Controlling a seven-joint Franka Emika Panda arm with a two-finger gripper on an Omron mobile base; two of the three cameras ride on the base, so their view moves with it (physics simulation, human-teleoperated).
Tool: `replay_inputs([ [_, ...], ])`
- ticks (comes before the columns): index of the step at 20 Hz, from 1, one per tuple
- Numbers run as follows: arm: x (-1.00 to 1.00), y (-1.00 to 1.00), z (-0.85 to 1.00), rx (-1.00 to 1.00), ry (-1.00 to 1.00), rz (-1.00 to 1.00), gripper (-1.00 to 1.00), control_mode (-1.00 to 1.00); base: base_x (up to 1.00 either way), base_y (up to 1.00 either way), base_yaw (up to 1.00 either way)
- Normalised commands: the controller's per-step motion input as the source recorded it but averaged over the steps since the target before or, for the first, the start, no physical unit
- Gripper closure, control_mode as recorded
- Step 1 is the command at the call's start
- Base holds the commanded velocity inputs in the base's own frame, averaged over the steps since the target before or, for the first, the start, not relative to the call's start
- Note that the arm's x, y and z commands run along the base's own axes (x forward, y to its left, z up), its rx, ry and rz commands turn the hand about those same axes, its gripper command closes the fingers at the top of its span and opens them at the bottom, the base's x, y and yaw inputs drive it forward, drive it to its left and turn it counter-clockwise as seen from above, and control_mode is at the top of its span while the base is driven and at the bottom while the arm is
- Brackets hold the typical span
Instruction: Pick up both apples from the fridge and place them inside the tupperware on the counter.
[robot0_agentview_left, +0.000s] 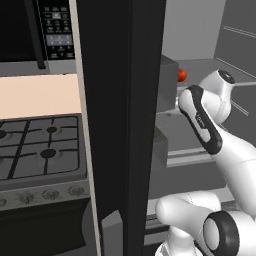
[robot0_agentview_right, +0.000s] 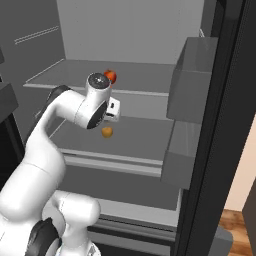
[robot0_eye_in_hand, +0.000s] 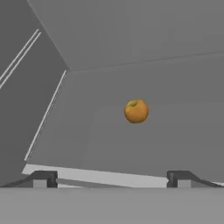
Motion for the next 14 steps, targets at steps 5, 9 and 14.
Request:
replay_inputs([
  [5,0.19,-0.02,-0.32,0.0,-0.05,-0.12,-1.0,-1.0,0.0,0.0,0.0],
  [9,0.32,0.0,-0.19,0.0,0.14,-0.14,-1.0,-1.0,0.0,0.0,0.0],
  [14,0.34,0.0,-0.16,0.0,0.19,-0.05,-1.0,-1.0,0.0,0.0,0.0],
])
